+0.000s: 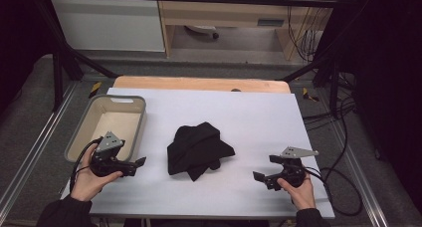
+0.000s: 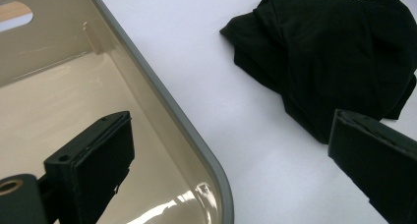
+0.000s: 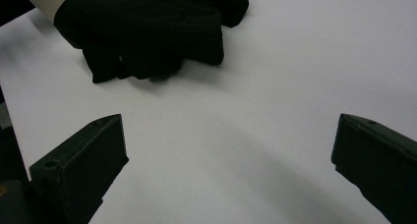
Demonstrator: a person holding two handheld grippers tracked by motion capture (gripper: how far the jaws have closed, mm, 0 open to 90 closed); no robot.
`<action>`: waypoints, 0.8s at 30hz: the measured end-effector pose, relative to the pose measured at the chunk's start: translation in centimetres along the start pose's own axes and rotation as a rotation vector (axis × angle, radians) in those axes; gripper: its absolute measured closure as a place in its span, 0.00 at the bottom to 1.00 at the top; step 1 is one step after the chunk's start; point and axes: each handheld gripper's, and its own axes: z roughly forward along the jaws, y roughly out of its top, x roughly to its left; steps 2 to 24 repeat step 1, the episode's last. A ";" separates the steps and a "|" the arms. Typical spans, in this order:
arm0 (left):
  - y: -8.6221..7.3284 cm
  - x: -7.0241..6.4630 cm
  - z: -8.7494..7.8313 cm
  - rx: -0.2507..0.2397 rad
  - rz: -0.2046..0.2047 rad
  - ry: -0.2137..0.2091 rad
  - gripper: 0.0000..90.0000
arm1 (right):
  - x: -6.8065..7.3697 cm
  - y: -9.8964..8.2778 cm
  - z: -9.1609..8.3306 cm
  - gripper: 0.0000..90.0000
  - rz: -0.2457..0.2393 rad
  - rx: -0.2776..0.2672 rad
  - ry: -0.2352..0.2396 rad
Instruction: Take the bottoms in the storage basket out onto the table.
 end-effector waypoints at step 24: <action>0.0 0.0 0.0 0.002 0.001 0.000 0.04 | 0.0 0.0 0.0 0.01 0.000 0.001 0.000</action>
